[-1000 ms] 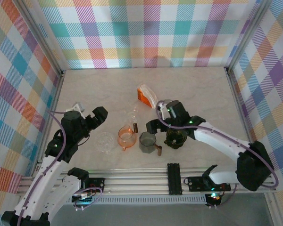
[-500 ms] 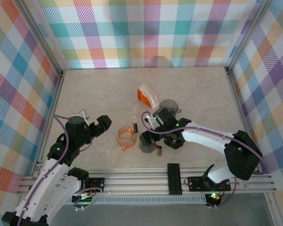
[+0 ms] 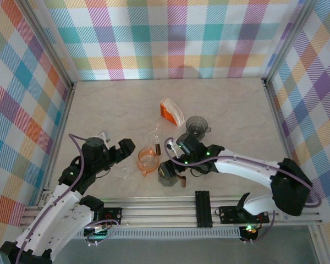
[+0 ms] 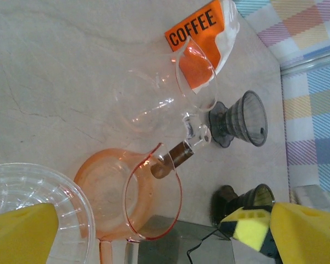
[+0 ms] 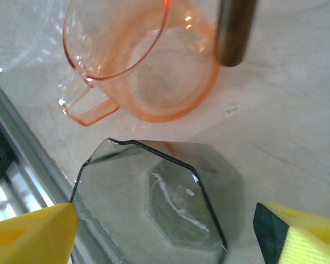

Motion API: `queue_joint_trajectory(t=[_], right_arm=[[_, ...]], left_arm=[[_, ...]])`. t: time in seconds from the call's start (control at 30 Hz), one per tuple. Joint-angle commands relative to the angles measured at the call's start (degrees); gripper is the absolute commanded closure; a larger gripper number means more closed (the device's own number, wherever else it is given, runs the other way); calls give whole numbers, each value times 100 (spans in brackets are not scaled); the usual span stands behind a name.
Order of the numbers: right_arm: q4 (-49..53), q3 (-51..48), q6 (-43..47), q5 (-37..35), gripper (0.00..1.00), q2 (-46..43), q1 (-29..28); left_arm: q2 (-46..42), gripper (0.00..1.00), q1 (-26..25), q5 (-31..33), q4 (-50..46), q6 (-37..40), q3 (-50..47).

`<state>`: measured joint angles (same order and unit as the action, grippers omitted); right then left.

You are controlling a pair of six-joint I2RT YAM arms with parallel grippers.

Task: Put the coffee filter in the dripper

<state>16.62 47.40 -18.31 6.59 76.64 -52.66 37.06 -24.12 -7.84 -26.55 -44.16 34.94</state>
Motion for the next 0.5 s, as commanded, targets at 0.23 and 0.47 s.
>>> queue_joint_trajectory(t=[0.23,0.47], right_arm=[[1305,-534,-1692,-1400,18,-1749,1424],[1547,-1142,-1931,-1035,27,-2315,2648]], left_arm=[[219,0,-832,635,49,74,242],[324,0,-893,780,18,73,267]])
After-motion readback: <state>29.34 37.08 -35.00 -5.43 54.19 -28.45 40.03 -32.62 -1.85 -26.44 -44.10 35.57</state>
